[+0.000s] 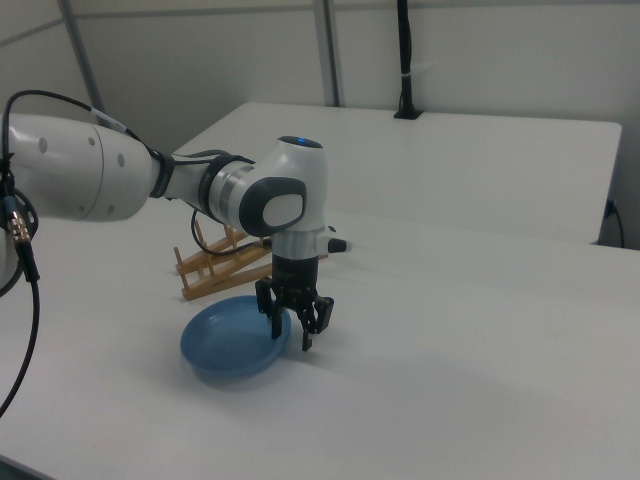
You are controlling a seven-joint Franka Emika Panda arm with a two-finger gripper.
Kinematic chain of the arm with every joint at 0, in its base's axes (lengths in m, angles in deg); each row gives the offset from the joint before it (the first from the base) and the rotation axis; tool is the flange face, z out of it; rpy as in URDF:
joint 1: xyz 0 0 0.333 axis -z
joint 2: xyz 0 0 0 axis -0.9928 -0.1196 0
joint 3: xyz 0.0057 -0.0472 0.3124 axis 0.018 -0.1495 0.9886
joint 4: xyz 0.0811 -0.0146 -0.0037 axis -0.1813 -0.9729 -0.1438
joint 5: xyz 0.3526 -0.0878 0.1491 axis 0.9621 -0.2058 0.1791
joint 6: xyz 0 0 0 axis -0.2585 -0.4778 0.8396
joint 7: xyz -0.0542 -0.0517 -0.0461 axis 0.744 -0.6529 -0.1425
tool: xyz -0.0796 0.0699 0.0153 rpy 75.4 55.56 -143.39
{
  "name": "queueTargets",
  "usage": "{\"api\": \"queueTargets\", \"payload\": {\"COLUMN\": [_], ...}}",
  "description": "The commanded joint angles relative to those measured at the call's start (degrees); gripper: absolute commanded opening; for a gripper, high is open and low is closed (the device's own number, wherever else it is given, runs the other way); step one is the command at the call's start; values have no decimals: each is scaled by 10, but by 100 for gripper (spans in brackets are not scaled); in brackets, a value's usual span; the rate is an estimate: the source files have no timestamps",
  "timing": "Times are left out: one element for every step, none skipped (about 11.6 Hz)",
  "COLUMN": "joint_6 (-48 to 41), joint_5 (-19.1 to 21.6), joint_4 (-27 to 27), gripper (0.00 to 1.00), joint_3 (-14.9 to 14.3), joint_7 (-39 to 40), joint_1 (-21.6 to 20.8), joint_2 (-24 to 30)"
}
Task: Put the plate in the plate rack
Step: 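Lower the gripper and close it on the plate rim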
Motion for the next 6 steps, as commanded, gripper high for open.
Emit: {"api": "queueTargets", "payload": {"joint_6": [12, 12, 12, 13, 13, 13], "joint_5": [-8, -8, -8, -8, -9, -9], "joint_4": [-7, -7, -11, -11, -11, -11], "gripper": [36, 34, 31, 25, 18, 11], "joint_3": [-2, -2, -2, -1, -1, -1], "joint_7": [-1, -2, -2, -2, -2, 1], "joint_1": [-19, -24, -26, -28, -28, -28], "joint_2": [3, 3, 3, 3, 2, 2]}}
